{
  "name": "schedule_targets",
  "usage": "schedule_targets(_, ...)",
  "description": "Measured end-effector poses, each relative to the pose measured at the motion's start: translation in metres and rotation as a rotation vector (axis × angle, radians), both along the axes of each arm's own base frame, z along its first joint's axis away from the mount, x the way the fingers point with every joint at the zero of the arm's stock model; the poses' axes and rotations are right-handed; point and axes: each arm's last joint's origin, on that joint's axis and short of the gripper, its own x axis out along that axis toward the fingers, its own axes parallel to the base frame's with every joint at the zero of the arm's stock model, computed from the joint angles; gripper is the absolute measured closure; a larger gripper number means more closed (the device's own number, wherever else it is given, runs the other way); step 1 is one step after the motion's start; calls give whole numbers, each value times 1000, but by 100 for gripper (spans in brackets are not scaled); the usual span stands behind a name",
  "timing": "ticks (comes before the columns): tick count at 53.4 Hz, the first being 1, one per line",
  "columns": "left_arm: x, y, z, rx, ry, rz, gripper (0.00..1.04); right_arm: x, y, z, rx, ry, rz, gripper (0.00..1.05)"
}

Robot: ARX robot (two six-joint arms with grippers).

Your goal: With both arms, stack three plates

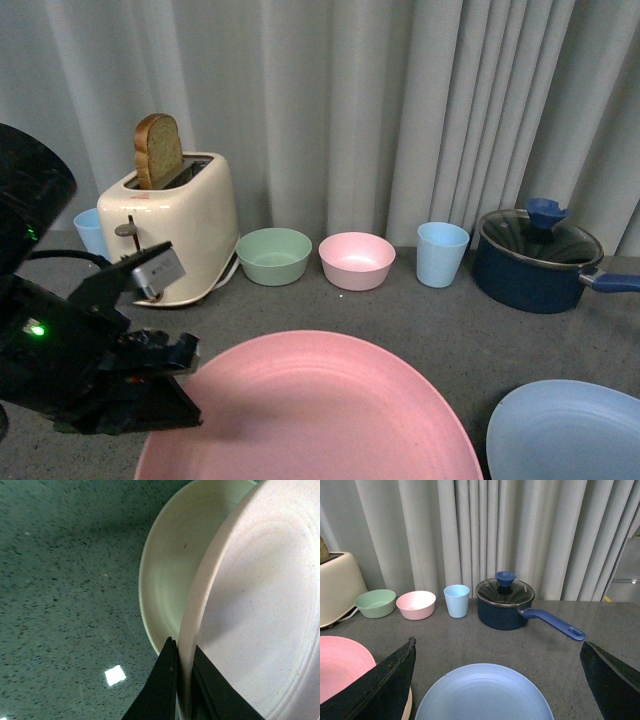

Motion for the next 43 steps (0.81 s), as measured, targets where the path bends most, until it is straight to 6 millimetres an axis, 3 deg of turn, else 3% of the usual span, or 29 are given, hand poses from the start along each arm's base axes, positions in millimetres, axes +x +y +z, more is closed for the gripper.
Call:
schedule_targets(19,2,-26,-19,15,44,11,101,0,0,0,0,0,0,7)
schedule_targets(43,18,-30,-24,32,37,44,101,0,0,0,0,0,0,7)
